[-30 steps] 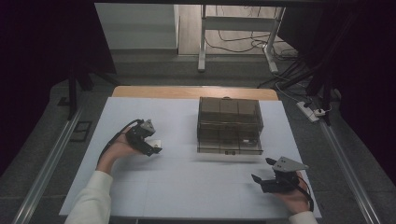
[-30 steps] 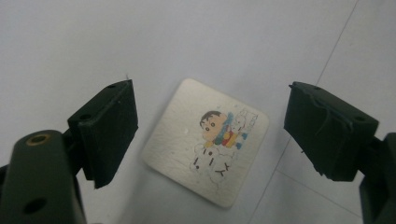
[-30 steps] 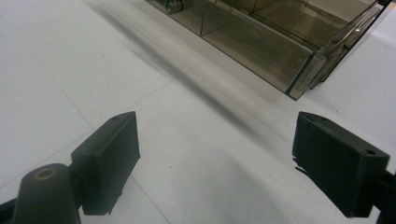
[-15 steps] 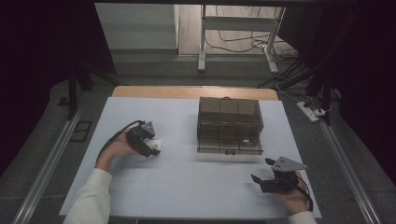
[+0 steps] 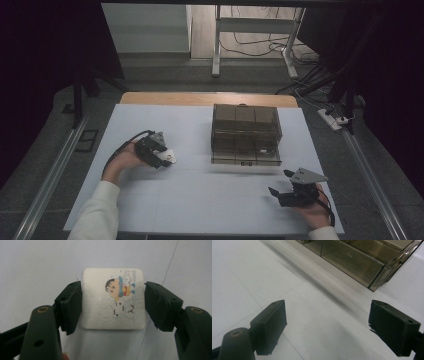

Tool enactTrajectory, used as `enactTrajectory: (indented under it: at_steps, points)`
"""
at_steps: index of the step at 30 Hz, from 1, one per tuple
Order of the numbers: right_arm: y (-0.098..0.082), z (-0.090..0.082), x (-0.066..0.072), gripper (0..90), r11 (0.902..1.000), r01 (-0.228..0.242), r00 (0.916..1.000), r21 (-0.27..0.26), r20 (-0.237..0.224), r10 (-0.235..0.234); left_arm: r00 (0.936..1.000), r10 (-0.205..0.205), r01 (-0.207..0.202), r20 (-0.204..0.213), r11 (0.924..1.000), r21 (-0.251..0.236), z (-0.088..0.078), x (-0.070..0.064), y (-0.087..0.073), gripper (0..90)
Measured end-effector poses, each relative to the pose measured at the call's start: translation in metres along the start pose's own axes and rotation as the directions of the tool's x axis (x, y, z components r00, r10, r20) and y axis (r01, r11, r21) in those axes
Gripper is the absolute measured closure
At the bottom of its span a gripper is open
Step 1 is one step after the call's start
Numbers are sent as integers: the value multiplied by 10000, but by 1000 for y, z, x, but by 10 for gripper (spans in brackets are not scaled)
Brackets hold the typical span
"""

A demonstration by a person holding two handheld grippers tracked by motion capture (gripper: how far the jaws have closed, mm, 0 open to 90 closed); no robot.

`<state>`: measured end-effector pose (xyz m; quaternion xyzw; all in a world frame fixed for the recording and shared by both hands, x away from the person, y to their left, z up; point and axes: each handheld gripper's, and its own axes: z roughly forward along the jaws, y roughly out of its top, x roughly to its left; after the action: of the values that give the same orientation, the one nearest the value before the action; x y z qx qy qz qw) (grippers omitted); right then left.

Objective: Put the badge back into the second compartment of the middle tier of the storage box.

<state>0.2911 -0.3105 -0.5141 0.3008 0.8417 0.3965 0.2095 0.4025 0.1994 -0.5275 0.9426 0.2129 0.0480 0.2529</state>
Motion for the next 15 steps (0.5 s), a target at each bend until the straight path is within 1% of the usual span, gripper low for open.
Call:
enactTrajectory:
  at_steps: [3,7,12,15]
  points:
    - [0,-1,0,147,10000,-13,10000,-12,12,13,9999,-102,102,6,9999,-85,0,0,-1,332]
    - [0,-2,-1,147,10000,-2,10000,-31,37,2,9988,-461,467,152,9982,-389,-1,2,-4,332]
    - [0,-3,-2,147,10000,-10,10000,-17,43,10,9981,-578,590,205,9963,-633,-4,1,-5,331]
    - [0,-3,-2,147,10000,6,10000,-44,59,-5,9974,-698,714,198,9929,-949,-8,-1,-4,331]
